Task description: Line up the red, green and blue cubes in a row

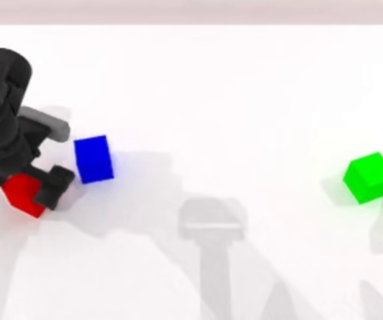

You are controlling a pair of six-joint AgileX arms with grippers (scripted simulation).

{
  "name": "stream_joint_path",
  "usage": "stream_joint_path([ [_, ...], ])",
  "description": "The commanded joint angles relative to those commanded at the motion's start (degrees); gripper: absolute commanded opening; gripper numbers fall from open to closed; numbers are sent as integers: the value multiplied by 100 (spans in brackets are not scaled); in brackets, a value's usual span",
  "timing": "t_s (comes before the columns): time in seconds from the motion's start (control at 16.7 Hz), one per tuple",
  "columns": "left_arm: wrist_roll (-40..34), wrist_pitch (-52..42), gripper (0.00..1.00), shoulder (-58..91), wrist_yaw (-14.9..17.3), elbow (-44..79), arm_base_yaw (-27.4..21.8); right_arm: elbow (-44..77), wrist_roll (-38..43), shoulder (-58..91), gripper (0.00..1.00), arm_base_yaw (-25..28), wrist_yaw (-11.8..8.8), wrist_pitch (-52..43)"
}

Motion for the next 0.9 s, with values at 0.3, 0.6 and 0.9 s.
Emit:
stream_joint_path([
  [0.3, 0, 0, 17, 0, 0, 0, 0, 0, 0, 0, 100, 0, 0, 0],
  [0.6, 0, 0, 0, 0, 0, 0, 0, 0, 0, 0, 100, 0, 0, 0],
  [0.9, 0, 0, 0, 0, 0, 0, 0, 0, 0, 0, 100, 0, 0, 0],
])
